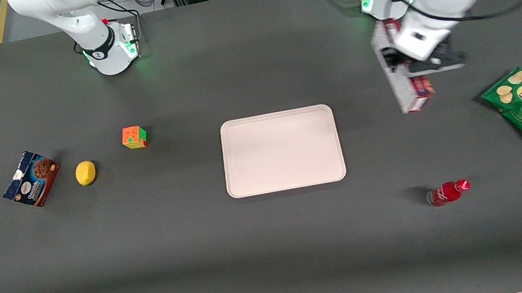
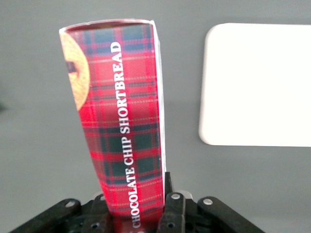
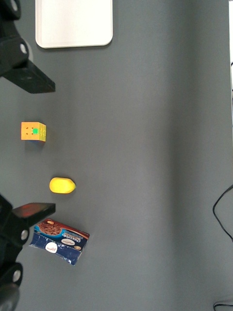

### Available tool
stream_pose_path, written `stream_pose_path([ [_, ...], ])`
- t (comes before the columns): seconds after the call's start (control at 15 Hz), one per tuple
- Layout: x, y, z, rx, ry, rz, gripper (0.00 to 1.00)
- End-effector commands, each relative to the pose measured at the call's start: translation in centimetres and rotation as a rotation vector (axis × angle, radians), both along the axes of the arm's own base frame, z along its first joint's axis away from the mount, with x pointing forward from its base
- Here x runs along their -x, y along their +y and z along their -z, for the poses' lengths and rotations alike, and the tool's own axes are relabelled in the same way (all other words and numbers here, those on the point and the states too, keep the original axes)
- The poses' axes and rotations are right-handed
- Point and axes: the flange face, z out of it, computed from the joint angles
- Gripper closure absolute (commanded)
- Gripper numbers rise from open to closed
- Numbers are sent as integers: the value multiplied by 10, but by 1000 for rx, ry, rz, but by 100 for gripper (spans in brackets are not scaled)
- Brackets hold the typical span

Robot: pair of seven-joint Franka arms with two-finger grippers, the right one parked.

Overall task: Place red cookie box on tray
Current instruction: 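Carry the box over the white tray and lower it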

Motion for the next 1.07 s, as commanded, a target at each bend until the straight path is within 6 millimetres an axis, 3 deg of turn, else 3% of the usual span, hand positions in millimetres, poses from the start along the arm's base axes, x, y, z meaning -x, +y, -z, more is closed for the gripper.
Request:
stream_pose_path([
  [0.0, -9, -113, 7, 42, 6, -58, 72],
  [0.13, -16, -158, 36, 92, -6, -88, 72],
  [0.33, -24, -194, 100, 111, -37, -72, 71],
  [0.53, -31, -203, 164, 72, -46, -38, 71],
  [0.67, -30, -203, 193, 41, -32, -7, 72],
  [1.0, -59, -194, 220, 3, -52, 20, 71],
])
